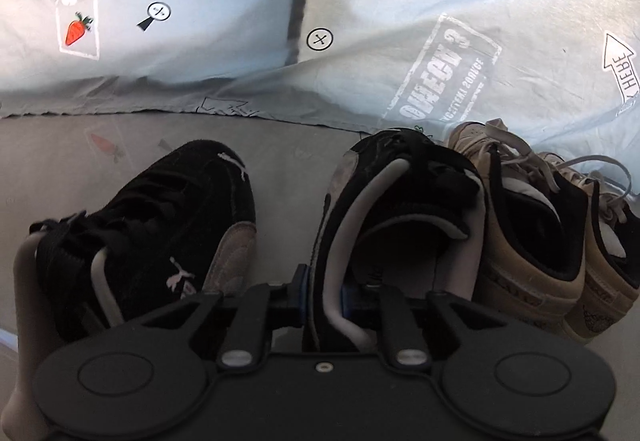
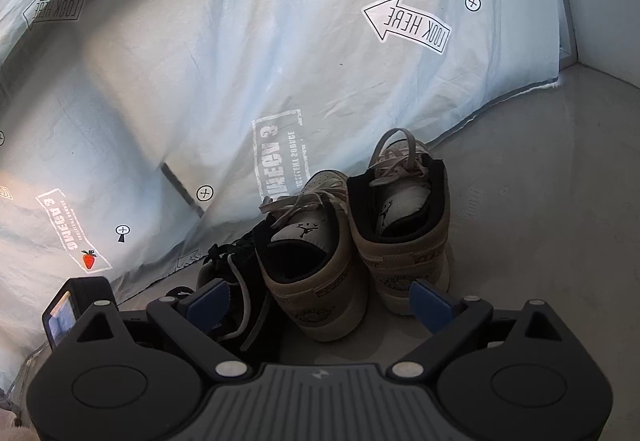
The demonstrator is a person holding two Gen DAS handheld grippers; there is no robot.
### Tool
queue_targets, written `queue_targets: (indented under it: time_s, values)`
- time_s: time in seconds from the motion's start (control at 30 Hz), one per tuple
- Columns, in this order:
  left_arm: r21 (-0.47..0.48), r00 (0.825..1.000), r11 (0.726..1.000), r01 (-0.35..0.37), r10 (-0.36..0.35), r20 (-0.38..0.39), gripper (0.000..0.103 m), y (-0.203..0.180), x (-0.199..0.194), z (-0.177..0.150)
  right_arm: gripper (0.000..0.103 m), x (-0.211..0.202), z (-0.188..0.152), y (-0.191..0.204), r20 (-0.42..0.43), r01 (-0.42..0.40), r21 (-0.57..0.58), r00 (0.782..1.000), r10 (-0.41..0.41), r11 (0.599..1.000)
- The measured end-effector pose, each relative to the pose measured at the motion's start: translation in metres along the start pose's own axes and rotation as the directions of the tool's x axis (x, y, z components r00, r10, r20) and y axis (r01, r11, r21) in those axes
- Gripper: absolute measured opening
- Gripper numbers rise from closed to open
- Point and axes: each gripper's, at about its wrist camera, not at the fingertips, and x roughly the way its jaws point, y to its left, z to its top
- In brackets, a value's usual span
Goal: Organize scattered shoes
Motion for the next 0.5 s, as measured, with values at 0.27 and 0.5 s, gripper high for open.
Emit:
queue_targets:
  time_s: [0.27, 0.5]
  values:
    - [-0.034, 1.000, 0.999, 0.005, -0.006, -0.028, 0.015, 0.014, -0.036, -0.033, 0.097, 0.002, -0.003, 0.007, -0.018, -0.014, -0.032, 1.000, 0.013, 0.999]
    - [-0.052, 0.997, 0.998, 0.039, -0.043, -0.061, 0.018, 0.025, -0.055, -0.045, 0.097, -0.004, -0.006, 0.020, -0.024, -0.042, -0.046, 0.999, 0.041, 0.998]
